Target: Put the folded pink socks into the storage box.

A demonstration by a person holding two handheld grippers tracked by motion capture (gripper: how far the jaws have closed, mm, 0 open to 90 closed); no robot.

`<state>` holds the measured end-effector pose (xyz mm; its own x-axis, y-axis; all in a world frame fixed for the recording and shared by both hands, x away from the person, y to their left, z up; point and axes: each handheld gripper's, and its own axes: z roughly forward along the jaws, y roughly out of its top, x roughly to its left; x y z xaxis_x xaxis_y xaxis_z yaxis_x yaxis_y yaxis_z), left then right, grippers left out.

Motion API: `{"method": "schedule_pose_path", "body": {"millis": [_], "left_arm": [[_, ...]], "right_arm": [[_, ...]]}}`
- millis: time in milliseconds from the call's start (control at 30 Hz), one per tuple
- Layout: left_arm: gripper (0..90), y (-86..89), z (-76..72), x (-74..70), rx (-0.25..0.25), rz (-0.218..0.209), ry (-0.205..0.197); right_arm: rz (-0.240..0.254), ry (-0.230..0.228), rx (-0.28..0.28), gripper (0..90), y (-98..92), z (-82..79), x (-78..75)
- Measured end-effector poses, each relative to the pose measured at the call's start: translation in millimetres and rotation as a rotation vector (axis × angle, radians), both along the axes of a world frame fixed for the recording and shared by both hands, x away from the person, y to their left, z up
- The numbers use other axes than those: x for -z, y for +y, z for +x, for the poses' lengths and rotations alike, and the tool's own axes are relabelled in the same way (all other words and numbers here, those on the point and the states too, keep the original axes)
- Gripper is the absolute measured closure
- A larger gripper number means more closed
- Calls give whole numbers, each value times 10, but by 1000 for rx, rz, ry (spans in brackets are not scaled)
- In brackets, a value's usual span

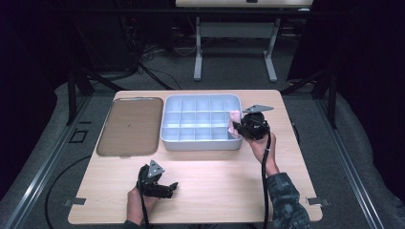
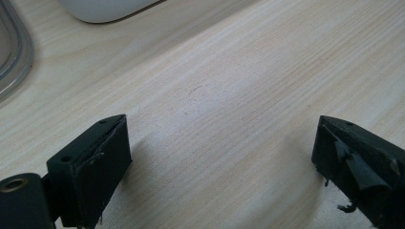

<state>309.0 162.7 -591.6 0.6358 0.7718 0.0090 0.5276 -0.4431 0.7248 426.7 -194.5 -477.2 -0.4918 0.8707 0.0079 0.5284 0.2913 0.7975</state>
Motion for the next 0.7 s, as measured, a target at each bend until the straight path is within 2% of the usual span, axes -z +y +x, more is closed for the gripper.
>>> {"method": "schedule_pose_path", "body": {"millis": [67, 200, 333, 467, 533, 633, 700], "left_arm": [[59, -1, 0, 2, -2, -2, -2], [61, 1, 2, 2, -7, -1, -5], [61, 3, 2, -1, -5, 0, -1], [67, 4, -1, -2, -13, -4, 2], [68, 4, -1, -2, -13, -4, 1], [69, 4, -1, -2, -13, -4, 1], [69, 4, -1, -2, -13, -4, 1]], "right_arm": [[-22, 8, 19, 721, 6, 59, 62], [-32, 25, 28, 719, 12, 119, 148], [-94, 28, 25, 715, 53, 136, 211], [-118, 33, 24, 714, 96, 144, 261], [-159, 36, 19, 704, 120, 147, 278], [-178, 51, 6, 674, 136, 141, 285], [-153, 47, 2, 651, 128, 133, 280]]}}
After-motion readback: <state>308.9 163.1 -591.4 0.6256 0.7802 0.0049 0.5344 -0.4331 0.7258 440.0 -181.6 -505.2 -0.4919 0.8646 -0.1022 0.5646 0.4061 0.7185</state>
